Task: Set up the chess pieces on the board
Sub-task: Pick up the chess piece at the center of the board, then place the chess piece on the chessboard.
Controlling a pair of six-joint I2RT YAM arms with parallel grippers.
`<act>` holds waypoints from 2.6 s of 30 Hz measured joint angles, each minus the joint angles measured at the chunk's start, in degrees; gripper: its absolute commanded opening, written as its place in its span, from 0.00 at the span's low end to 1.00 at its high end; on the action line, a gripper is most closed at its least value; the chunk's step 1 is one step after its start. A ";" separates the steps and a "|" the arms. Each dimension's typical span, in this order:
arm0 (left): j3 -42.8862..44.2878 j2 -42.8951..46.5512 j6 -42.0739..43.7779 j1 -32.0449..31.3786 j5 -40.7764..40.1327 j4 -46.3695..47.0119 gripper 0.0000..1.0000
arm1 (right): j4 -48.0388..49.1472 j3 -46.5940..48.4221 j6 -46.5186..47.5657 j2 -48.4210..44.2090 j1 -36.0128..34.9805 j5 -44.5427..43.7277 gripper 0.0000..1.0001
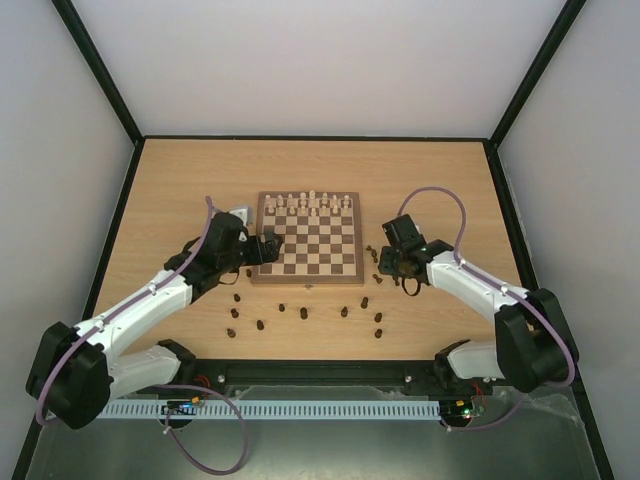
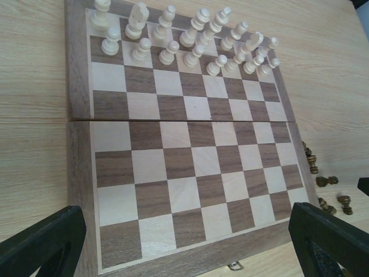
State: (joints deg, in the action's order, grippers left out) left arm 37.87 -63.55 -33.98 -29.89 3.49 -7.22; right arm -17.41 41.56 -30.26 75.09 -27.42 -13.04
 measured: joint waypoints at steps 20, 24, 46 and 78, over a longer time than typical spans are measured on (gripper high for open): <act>0.00 -0.87 0.04 -0.48 -3.78 -0.11 1.00 | 3.78 2.71 2.23 7.93 -0.85 3.37 0.29; 0.00 -1.05 0.04 -0.48 -3.78 -0.07 1.00 | 3.98 2.97 2.51 9.33 -1.03 3.39 0.24; -0.02 -1.38 0.35 -0.48 -3.78 -0.02 1.00 | 4.37 4.31 2.58 12.83 -1.90 0.46 0.05; -1.66 7.54 0.55 -0.48 -8.28 -5.42 0.99 | -6.10 33.29 1.75 29.59 -19.06 0.44 0.05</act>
State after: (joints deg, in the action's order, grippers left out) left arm 36.21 -56.01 -33.43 -30.37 -4.80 -12.64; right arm -23.51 74.85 -28.51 104.68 -46.48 -12.60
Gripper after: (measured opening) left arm 0.994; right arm 0.080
